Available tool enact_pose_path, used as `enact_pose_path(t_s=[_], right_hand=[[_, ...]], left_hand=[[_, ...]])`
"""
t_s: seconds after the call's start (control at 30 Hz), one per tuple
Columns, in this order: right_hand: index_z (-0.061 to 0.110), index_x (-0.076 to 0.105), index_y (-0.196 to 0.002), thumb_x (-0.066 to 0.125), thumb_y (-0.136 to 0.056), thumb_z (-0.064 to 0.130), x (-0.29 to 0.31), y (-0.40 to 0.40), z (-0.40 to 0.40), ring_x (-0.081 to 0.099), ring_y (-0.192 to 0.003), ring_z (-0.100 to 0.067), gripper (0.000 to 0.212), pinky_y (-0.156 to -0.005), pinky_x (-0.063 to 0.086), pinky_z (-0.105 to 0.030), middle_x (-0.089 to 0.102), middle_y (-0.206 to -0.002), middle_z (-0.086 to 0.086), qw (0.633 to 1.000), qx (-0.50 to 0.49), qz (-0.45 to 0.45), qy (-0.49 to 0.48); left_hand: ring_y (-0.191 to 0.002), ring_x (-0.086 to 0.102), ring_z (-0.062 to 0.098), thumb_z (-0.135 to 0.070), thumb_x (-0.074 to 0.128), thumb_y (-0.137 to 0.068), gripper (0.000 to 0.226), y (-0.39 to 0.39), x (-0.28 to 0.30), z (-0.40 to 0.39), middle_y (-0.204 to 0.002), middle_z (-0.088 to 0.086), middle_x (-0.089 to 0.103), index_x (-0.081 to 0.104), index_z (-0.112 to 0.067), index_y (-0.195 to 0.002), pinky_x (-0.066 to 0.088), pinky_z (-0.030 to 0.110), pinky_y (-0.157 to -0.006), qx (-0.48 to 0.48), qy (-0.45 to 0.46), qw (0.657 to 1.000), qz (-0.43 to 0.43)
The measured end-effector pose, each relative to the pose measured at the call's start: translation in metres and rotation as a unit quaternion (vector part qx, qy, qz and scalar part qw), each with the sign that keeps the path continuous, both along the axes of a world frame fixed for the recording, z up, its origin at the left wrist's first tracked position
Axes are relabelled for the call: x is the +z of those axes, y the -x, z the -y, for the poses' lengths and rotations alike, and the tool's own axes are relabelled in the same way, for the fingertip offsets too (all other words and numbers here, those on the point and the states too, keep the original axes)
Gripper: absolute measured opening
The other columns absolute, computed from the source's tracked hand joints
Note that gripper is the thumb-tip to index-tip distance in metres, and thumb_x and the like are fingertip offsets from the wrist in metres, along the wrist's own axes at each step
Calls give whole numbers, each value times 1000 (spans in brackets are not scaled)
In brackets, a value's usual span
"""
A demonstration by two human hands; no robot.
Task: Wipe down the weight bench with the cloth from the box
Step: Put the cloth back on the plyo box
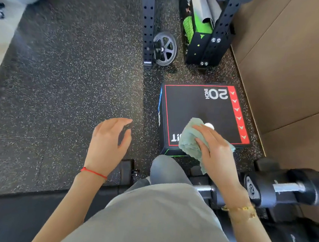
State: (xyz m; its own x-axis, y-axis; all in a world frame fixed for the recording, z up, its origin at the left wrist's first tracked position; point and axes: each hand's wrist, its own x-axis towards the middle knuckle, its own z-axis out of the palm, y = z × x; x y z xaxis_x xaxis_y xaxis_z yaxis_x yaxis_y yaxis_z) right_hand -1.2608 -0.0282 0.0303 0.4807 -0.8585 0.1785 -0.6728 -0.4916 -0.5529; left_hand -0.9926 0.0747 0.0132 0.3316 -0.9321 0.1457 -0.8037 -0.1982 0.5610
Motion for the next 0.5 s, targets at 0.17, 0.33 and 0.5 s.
enact_pose_path(t_s=[0.17,0.33,0.5], right_hand=[[12,58,-124,54,-93,4,-5,-31,54,54,-113,-14,33,-96,35,-10,62,-123,-2,1000,1,5,-6],[12,58,-125,54,-93,6,-16,-72,114,56,-115,-17,32,-98,39,-18,61,-124,-2,1000,12,10,-15],[15,58,-126,49,-95,12,-24,-110,191,56,-117,-17,32,-98,44,-29,60,-126,0,1000,12,13,-20]], left_hand=[[-108,61,21,-26,49,-95,32,-25,-3,50,-119,0,67,65,-17,-121,42,48,-104,-3,-14,1000,6],[-108,60,22,-27,48,-95,33,-58,-11,113,-119,1,67,65,-16,-121,42,45,-103,-5,-22,1000,12],[-107,61,22,-25,49,-95,32,-92,-16,202,-117,1,67,65,-15,-120,43,47,-102,-16,-16,1000,14]])
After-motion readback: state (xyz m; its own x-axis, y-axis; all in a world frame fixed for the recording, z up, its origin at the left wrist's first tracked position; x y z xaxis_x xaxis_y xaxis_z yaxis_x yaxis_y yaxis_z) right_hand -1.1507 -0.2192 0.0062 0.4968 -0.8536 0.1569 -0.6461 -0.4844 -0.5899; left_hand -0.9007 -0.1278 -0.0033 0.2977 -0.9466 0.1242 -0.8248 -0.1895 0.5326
